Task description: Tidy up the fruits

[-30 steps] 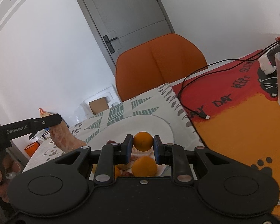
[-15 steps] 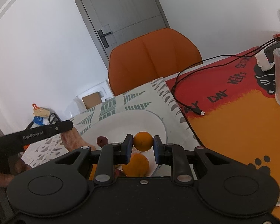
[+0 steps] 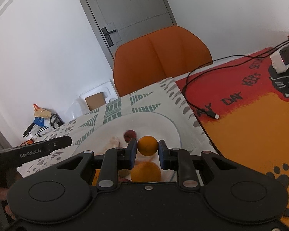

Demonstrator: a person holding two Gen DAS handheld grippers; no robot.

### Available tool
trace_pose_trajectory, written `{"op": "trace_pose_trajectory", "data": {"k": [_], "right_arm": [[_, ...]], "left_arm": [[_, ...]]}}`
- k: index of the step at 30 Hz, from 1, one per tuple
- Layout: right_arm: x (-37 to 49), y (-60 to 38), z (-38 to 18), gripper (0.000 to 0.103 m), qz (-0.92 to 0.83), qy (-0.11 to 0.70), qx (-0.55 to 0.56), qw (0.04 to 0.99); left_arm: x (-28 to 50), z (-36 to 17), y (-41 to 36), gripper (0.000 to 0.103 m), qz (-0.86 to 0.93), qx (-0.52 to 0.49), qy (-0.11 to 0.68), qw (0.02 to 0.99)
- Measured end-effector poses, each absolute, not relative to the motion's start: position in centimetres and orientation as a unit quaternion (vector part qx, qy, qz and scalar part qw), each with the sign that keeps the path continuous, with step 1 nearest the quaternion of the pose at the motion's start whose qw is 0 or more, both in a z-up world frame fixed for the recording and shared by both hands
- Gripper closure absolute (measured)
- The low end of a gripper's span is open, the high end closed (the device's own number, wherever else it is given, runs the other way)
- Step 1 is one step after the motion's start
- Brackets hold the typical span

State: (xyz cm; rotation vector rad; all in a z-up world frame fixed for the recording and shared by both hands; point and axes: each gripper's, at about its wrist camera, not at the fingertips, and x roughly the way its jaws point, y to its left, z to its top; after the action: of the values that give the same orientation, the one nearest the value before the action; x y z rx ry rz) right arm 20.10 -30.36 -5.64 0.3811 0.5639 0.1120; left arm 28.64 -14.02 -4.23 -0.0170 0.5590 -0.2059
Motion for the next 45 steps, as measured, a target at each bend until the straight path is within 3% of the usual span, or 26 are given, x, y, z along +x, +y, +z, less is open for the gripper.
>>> {"op": "trace_pose_trajectory", "data": {"k": [2,3,6,12,19,23,33,35,45], "right_arm": [[20.2,-30.3,-5.4,0.074,0.052,0.276,0.184,0.942],[20.1,-30.2,-5.3,0.073,0.046,0.274,0.182,0.943],[20.0,-30.2,-5.2,0.072,0.042,0.274,0.181,0.944],[19.2,-29.5,-4.6,0.060,0.040,0.271,0.179,0.945],[18.1,-28.1,-3.7,0.051,0.043,0.264,0.174,0.948],[17.3,-27.2,-3.1,0.037,0.047,0.255,0.173,0.950],[15.0,-25.4,-1.2,0.016,0.060,0.232,0.168,0.956],[14.5,-25.1,-0.9,0.007,0.061,0.227,0.167,0.957],[12.3,-24.2,0.6,0.000,0.067,0.214,0.162,0.961]], "left_arm": [[28.4,-4.1,-13.9,0.060,-0.098,-0.003,0.271,0.958],[28.2,-4.0,-13.9,0.050,-0.097,-0.002,0.268,0.958],[27.6,-3.7,-13.4,0.033,-0.093,-0.001,0.262,0.961],[26.7,-3.0,-12.1,0.016,-0.084,-0.010,0.256,0.963],[25.1,-2.1,-10.7,0.009,-0.072,-0.007,0.243,0.967],[24.0,-1.5,-9.5,0.008,-0.066,-0.013,0.241,0.968],[20.6,0.2,-7.0,0.005,-0.044,-0.031,0.234,0.971],[19.8,0.6,-6.4,0.005,-0.038,-0.040,0.233,0.971],[17.0,1.9,-4.6,0.002,-0.024,-0.047,0.239,0.970]]}}
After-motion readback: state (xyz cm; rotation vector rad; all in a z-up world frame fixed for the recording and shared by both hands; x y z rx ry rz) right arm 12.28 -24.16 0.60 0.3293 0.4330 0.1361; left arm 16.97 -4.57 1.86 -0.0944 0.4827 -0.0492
